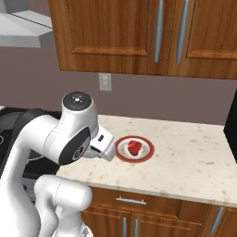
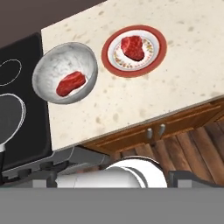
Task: Place one of the steaks on the plate and the other in the bowl. Then place the bowl in the fridge.
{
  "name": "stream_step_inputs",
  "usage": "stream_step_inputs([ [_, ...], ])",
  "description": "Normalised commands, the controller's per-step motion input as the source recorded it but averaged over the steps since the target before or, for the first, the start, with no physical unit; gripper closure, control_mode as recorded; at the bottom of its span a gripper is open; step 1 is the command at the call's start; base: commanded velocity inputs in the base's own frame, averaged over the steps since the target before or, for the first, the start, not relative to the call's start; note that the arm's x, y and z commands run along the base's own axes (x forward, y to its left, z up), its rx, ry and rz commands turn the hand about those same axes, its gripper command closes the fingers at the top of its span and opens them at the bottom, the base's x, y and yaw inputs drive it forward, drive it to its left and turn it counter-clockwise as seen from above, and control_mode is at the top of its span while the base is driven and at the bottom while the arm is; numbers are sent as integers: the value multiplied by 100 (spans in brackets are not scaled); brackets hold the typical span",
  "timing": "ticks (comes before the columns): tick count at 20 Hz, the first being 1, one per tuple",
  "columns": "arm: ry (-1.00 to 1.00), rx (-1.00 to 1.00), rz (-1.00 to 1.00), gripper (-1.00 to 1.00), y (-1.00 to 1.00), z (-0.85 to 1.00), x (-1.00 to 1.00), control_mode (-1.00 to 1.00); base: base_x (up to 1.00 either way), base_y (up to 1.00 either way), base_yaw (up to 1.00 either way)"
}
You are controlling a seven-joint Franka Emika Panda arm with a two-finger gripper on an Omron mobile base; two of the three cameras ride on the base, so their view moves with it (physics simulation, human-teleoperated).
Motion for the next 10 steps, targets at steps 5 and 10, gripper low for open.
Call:
stream_step_inputs([
  [5,0,0,-5,-100,28,-21,25,-100,0,0,0],
  [10,0,0,-3,-100,28,-10,16,-100,0,0,0],
])
